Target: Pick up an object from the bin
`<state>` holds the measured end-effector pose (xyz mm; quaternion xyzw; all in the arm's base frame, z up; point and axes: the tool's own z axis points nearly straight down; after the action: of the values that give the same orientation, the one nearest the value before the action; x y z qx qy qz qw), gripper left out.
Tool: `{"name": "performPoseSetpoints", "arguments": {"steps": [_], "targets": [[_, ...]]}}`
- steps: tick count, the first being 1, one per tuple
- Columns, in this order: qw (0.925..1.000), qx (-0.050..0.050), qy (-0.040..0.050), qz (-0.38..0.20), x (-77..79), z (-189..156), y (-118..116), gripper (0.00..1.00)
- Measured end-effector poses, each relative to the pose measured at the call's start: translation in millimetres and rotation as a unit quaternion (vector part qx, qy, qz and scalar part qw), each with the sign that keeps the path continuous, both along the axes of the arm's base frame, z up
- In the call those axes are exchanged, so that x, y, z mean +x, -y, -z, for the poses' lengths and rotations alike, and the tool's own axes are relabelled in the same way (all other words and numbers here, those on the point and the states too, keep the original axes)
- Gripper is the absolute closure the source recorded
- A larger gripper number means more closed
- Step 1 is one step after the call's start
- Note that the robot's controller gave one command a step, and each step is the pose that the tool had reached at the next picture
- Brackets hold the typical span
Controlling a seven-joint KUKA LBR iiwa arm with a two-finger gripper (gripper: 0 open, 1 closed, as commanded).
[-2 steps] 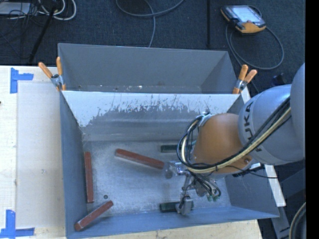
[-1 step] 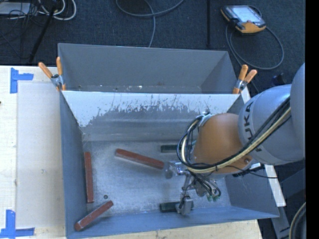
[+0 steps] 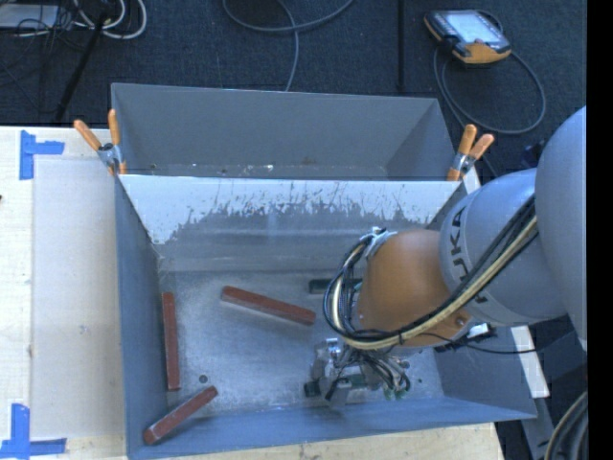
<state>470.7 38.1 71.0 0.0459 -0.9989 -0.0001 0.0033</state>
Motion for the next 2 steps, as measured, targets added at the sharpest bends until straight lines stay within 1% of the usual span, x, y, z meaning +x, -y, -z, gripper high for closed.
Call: {"name": "performPoseSetpoints", "arguments": {"steps": [1,2], "targets": [[1.0000,0.000,0.0000,0.000,0.0,0,0,1.00],[0.9999,0.000,0.0026,-0.011,25.6,-20,18,1.00]]}}
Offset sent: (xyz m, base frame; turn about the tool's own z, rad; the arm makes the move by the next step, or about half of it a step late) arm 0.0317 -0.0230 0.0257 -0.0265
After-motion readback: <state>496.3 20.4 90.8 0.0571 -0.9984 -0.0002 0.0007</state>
